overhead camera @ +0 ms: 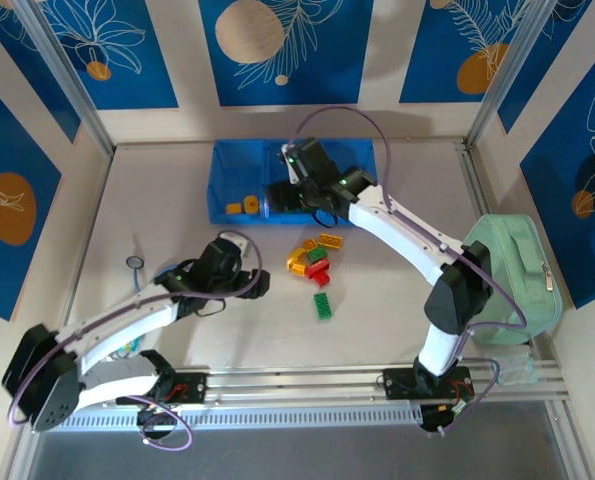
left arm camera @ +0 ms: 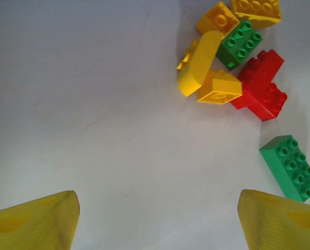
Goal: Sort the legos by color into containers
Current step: Pick up the lego from the center of the table.
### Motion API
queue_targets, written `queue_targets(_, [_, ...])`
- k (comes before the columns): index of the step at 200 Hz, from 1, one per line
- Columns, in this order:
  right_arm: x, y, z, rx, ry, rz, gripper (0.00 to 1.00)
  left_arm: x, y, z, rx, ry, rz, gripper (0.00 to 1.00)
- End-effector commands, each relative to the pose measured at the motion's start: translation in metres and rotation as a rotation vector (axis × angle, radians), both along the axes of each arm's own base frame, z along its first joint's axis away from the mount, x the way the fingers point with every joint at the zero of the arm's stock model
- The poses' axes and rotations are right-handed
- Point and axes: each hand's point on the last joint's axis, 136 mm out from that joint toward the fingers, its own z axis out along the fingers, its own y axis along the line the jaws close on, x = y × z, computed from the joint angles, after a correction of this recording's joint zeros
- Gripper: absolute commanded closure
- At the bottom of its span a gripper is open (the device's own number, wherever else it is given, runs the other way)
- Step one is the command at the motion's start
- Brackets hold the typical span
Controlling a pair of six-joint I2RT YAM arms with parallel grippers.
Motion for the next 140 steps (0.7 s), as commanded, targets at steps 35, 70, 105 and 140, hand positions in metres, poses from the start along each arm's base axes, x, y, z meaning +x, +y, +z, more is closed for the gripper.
queue_targets(35, [-0.032,-0.068,-0.016,0.108,0.039,-0.166,0.24,0.042,-0.067,0.01,-0.04,-0.027,-0.139,0.25])
queue_targets(70, [-0.057,-0.112,-0.023,0.159,0.043,-0.248,0.24,0.064,-0.086,-0.004,0.014,-0.012,-0.166,0.31])
queue_targets(105, [-0.075,-0.146,-0.037,0.196,0.065,-0.318,0.24,0.079,-0.101,-0.024,0.068,0.034,-0.189,0.34])
queue_targets(140, [-0.09,-0.165,-0.055,0.217,0.092,-0.361,0.24,0.092,-0.1,-0.043,0.158,0.053,-0.179,0.35])
